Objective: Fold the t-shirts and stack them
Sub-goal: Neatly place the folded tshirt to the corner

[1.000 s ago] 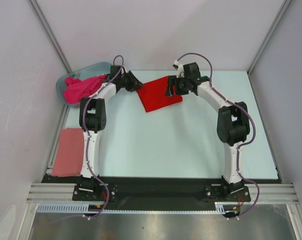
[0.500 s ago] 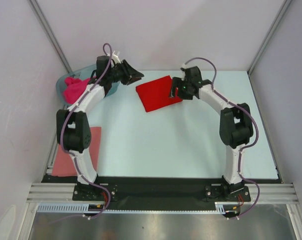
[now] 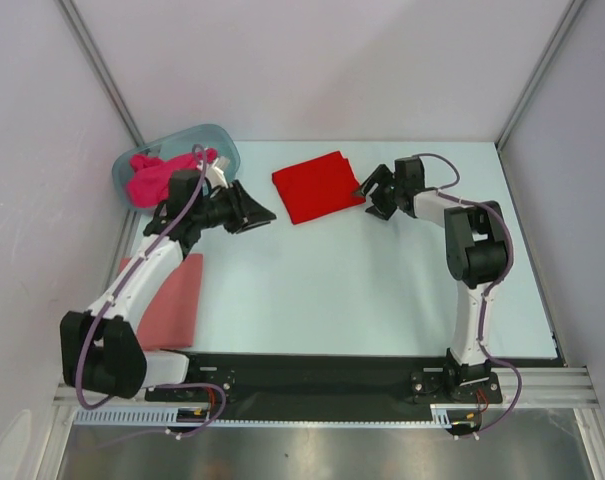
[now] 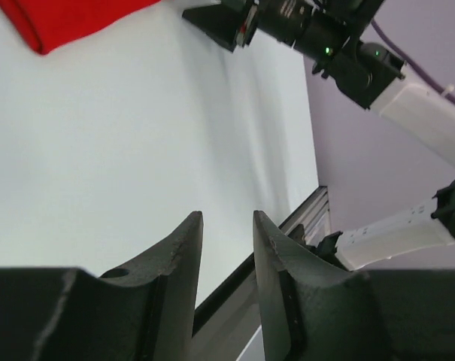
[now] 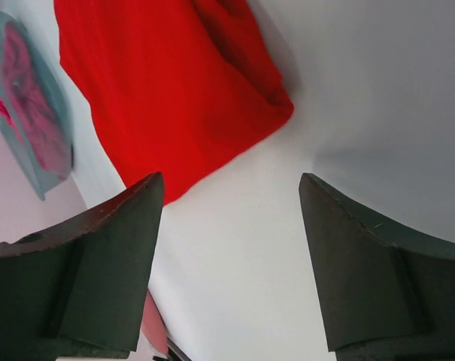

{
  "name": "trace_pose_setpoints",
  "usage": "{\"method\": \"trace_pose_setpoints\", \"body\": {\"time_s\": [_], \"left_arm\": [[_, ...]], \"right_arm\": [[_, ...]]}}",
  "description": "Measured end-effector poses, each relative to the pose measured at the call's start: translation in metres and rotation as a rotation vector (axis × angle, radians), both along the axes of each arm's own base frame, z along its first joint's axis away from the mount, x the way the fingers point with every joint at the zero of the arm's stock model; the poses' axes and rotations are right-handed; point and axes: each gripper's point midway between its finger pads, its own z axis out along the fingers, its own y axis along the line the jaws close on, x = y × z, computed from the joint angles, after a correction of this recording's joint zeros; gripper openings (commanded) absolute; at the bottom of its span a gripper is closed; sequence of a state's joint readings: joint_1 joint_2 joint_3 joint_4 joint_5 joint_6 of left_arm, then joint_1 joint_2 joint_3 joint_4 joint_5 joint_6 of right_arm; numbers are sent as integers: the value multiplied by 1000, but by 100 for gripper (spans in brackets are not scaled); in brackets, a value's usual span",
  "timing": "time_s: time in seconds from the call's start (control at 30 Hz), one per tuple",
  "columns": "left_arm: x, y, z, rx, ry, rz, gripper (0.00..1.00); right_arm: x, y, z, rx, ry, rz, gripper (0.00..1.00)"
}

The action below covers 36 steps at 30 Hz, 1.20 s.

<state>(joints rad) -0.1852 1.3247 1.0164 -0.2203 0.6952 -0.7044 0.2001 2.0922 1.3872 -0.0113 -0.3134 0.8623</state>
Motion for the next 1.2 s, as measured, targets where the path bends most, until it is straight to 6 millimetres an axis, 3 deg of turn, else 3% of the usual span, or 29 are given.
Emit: {"method": "trace_pose_setpoints", "body": {"time_s": [0.13, 0.23, 0.33, 0.37, 0.43, 0.57, 0.6, 0.7, 0.87, 1.07, 1.2], "left_arm": [[-20, 7, -10, 37, 4, -5, 39], [-23, 9, -17, 57, 24, -3, 39], [-22, 10, -20, 64, 29, 5, 38], [-21, 10, -20, 66, 31, 6, 39], [-20, 10, -23, 67, 38, 7, 38], [-16, 9, -28, 73, 56, 8, 39], [-14, 9, -28, 74, 59, 9, 40], [-7, 9, -27, 81, 57, 14, 41], [6, 9, -33, 103, 61, 14, 46], [26, 8, -69, 153, 130, 12, 46], [48, -1, -97, 205, 170, -1, 38]], "right_arm": [[14, 6, -11, 53, 10, -41, 69], [24, 8, -12, 83, 8, -77, 66], [32, 8, -13, 95, 8, -109, 57], [35, 7, -15, 94, 10, -117, 46], [40, 7, -19, 91, 19, -130, 35], [37, 6, -29, 86, 58, -136, 0], [35, 6, -28, 84, 60, -135, 0], [9, 4, -29, 73, 91, -127, 0], [-60, -11, -25, 7, 160, -59, 0], [-131, -45, -26, -51, 203, 49, 0], [-161, -62, -33, -58, 227, 80, 0]]}}
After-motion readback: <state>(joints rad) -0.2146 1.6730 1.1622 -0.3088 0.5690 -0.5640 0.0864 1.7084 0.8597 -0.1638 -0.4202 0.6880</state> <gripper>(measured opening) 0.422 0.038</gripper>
